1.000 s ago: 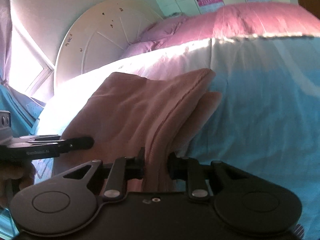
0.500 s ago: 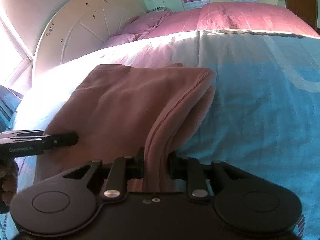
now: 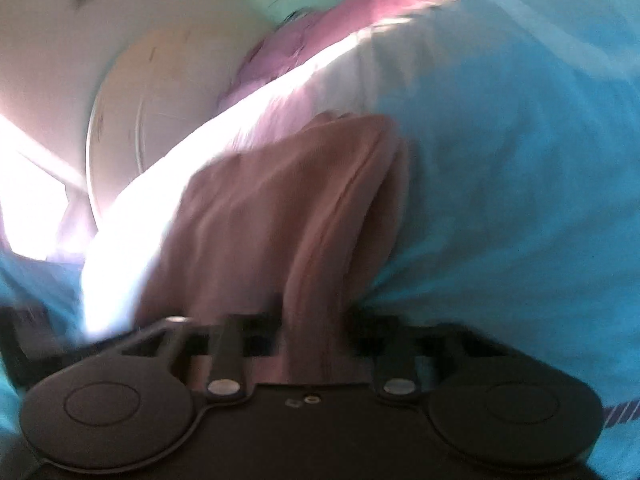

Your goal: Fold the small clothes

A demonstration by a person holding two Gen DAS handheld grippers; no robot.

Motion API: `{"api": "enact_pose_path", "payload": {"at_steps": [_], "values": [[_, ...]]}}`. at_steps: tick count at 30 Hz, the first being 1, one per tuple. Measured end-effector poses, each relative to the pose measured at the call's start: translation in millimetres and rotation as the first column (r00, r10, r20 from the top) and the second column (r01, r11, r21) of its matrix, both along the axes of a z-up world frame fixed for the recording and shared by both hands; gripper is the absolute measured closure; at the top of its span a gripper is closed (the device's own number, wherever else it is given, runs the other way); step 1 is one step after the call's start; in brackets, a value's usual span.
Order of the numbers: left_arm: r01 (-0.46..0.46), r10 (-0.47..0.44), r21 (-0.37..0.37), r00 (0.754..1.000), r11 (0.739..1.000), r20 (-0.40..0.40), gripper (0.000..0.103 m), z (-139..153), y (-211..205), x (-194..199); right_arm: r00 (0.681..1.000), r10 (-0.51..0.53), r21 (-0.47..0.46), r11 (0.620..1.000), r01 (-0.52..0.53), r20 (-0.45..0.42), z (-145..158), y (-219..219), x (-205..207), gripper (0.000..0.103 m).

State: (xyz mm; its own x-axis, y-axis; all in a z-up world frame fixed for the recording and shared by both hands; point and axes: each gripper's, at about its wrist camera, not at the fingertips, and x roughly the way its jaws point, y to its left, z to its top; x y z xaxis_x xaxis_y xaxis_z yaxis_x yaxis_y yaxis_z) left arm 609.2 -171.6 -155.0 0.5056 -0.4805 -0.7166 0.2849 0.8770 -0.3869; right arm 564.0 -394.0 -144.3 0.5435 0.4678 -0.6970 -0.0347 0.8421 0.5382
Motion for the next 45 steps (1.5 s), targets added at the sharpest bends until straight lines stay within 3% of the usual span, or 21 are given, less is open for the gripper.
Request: {"api": "enact_pose_path", "payload": {"at_steps": [2, 9, 16, 21, 28, 31, 32, 35, 37, 40, 42, 44, 45], "values": [[0.009, -0.009, 0.028, 1.0, 1.0, 0.021, 0.07, 6.6, -4.8, -3.7, 0.998, 0.018, -0.118, 0.993, -0.011, 0.061, 13.9, 16.9, -5.2, 0.084], [0.032, -0.034, 0.028, 0.997, 0.999, 0.068, 0.071, 34.0, 9.2, -12.5, 0.984, 0.053, -0.233, 0.972, -0.011, 0.173, 51.6, 47.3, -20.5, 0.084], [0.02, -0.025, 0.036, 0.992, 0.999, 0.127, 0.071, 67.2, 55.7, -21.8, 0.969, 0.087, -0.262, 0.965, -0.024, 0.232, 77.0, 87.7, -19.0, 0.084], [-0.017, 0.011, 0.037, 0.991, 0.999, 0.133, 0.071, 76.7, 114.2, -30.5, 0.96, 0.119, -0.253, 0.966, -0.054, 0.253, 83.6, 134.6, -13.0, 0.084], [-0.052, 0.05, 0.021, 0.994, 0.998, 0.099, 0.071, 59.9, 210.2, -46.4, 0.96, 0.163, -0.202, 0.972, -0.118, 0.229, 70.7, 210.0, -3.4, 0.084], [-0.054, 0.055, -0.04, 0.998, 0.998, 0.038, 0.069, 36.6, 256.6, -50.3, 0.968, 0.165, -0.156, 0.978, -0.137, 0.187, 50.3, 235.0, 5.0, 0.083], [-0.059, 0.06, -0.04, 0.998, 0.997, 0.027, 0.068, 27.1, 265.2, -50.8, 0.974, 0.159, -0.14, 0.981, -0.137, 0.161, 39.8, 240.0, 9.9, 0.082], [-0.132, 0.132, -0.023, 0.991, 0.991, -0.001, 0.042, -9.7, 290.4, -56.1, 0.996, 0.087, -0.192, 0.978, -0.082, 0.016, -0.2, 249.2, 16.9, 0.078], [-0.167, 0.168, -0.089, 0.986, 0.982, 0.001, 0.042, -21.0, 298.0, -60.6, 0.998, 0.049, -0.188, 0.981, -0.04, 0.046, -10.6, 247.5, 14.0, 0.079], [-0.157, 0.158, -0.048, 0.987, 0.986, 0.029, 0.042, -17.8, 292.1, -59.9, 0.998, 0.042, -0.228, 0.973, -0.029, 0.056, -6.7, 252.9, 11.5, 0.079], [-0.156, 0.157, -0.019, 0.985, 0.988, 0.065, 0.042, -8.8, 292.4, -64.1, 0.998, 0.038, -0.253, 0.967, -0.023, 0.055, -1.7, 253.5, 9.9, 0.069], [-0.215, 0.212, -0.002, 0.964, 0.977, 0.16, 0.042, 12.4, 294.0, -76.2, 0.996, 0.021, -0.34, 0.94, 0.011, 0.09, 10.6, 256.8, 5.4, 0.059], [-0.234, 0.236, -0.035, 0.949, 0.972, 0.207, 0.042, 22.8, 300.2, -83.0, 0.992, 0.013, -0.374, 0.927, 0.035, 0.124, 19.0, 259.3, -1.6, 0.059]]}}
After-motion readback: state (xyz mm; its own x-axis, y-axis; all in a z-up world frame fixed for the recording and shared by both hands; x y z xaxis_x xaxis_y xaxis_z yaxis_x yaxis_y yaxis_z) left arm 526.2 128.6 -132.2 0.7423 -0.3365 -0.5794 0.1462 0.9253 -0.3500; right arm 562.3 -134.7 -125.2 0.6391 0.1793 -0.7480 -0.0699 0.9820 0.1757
